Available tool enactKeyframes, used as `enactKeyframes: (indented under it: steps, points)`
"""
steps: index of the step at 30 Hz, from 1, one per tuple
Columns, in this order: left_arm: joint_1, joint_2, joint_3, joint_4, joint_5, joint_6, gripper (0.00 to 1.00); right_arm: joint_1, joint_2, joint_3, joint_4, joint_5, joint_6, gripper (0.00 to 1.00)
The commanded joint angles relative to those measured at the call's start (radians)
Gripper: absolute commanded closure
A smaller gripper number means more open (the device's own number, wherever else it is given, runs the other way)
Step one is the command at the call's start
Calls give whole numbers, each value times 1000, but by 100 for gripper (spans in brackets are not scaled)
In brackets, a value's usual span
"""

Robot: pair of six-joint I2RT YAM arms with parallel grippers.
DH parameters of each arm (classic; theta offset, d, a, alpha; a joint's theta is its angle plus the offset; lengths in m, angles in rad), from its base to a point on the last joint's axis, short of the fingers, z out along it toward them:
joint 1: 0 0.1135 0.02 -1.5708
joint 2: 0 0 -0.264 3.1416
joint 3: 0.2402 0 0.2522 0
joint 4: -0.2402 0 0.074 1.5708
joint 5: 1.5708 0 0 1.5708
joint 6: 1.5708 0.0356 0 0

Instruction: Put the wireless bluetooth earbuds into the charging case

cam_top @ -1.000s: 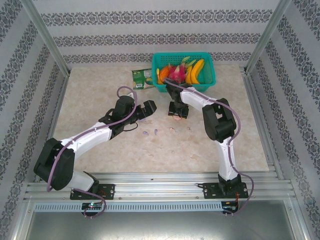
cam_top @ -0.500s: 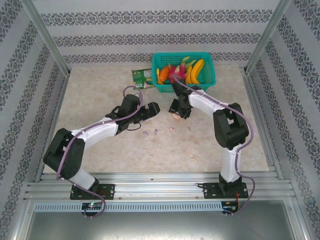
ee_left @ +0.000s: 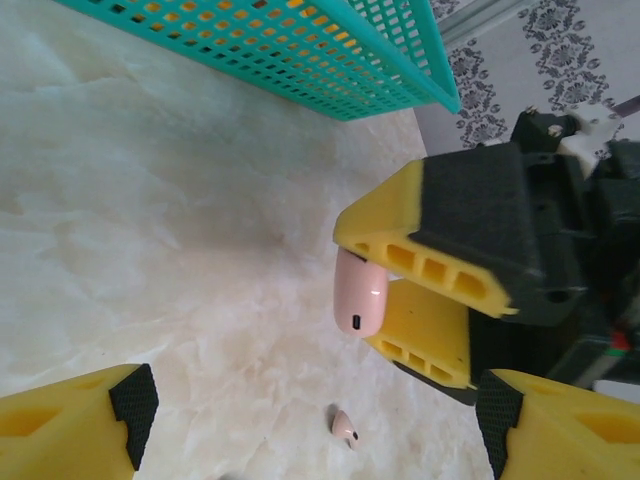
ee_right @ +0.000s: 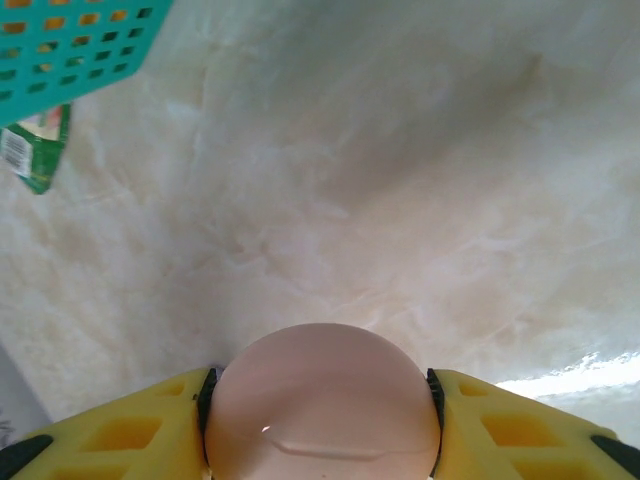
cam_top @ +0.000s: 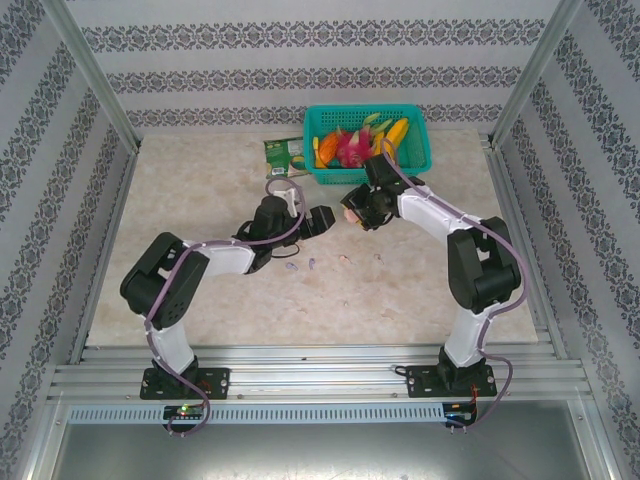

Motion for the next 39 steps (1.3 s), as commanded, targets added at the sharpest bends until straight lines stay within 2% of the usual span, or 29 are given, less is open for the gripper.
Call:
enactKeyframes:
  steps: [1, 21, 31, 39]
  points:
    - [-27, 63, 40, 173, 10, -10, 20, -7, -52, -28, 76, -37, 110, 52]
    - [-68, 253, 181, 289, -15, -70, 37, -7, -94, -68, 93, -50, 154, 52]
    - [-70, 277, 204, 300, -25, -86, 48, -8, -103, -81, 99, -59, 153, 52]
    - [-76, 289, 223, 318, -32, -99, 60, -10, -116, -94, 108, -62, 154, 52]
